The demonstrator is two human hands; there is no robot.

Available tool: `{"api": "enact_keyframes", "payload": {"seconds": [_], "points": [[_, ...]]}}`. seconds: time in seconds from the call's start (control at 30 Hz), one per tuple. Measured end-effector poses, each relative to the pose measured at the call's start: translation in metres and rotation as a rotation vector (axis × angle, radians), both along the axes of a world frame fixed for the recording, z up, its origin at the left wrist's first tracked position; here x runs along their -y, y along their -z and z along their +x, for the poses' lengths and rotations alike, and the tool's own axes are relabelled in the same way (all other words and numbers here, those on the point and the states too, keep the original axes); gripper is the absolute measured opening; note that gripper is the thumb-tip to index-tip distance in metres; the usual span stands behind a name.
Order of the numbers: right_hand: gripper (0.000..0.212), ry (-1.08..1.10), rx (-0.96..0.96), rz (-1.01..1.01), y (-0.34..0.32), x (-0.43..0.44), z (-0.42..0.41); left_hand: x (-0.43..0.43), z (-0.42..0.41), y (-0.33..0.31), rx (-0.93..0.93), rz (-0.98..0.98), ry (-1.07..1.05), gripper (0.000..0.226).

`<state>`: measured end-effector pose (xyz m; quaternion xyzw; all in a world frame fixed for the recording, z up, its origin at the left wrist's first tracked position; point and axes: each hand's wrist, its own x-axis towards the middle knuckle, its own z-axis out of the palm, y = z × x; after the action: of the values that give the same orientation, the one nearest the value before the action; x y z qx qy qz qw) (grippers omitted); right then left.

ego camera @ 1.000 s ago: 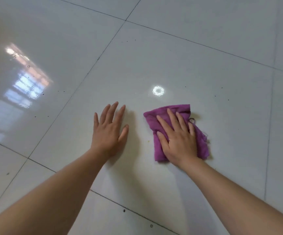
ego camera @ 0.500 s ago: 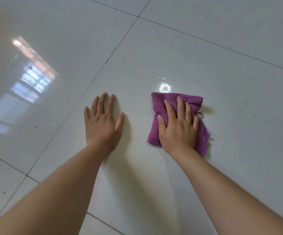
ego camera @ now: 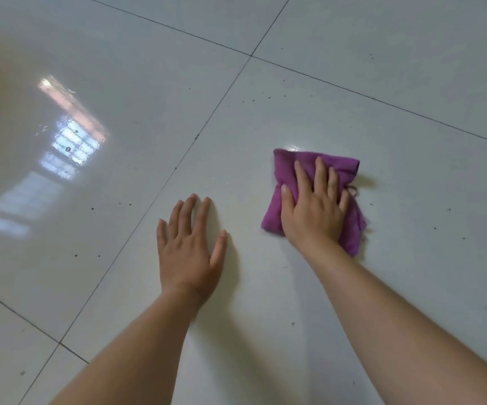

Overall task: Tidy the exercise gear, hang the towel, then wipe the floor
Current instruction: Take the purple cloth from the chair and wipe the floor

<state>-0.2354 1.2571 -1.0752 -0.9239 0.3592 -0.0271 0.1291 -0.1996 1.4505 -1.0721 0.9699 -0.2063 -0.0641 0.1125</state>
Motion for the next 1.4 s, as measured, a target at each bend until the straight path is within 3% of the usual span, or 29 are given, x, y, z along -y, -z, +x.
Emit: {"api": "enact_keyframes", "payload": {"seconds": [0.13,0.3,0.4,0.57,0.73,0.93,1.17,1.4], "points": [[0.054,-0.027,-0.076,0.024,-0.003,0.013,0.041,0.0,0.0,0.001,0.0,-0.003,-0.007,0.067],[0.053,-0.416,-0.016,-0.069,-0.001,-0.011,-0.017,0.0,0.001,0.002,0.001,0.0,-0.002,0.067],[0.052,-0.383,-0.018,-0.077,0.002,-0.008,-0.044,0.0,0.001,0.001,-0.002,-0.014,-0.005,0.067],[0.056,-0.148,-0.043,-0.03,-0.002,-0.004,0.02,0.0,0.0,0.002,0.008,-0.017,-0.001,0.067],[0.055,-0.494,-0.028,-0.013,-0.002,-0.023,0.018,-0.001,0.001,0.004,0.016,-0.011,0.002,0.067],[0.049,-0.348,0.051,-0.066,0.004,-0.029,-0.053,-0.001,0.001,0.003,0.008,-0.027,-0.003,0.064],[0.055,-0.157,-0.012,-0.045,0.002,-0.025,0.008,-0.004,0.02,-0.01,-0.061,-0.176,0.036,0.067],[0.057,-0.146,0.007,-0.096,0.006,-0.023,0.018,0.0,0.053,0.006,-0.011,-0.021,-0.155,0.068]]}}
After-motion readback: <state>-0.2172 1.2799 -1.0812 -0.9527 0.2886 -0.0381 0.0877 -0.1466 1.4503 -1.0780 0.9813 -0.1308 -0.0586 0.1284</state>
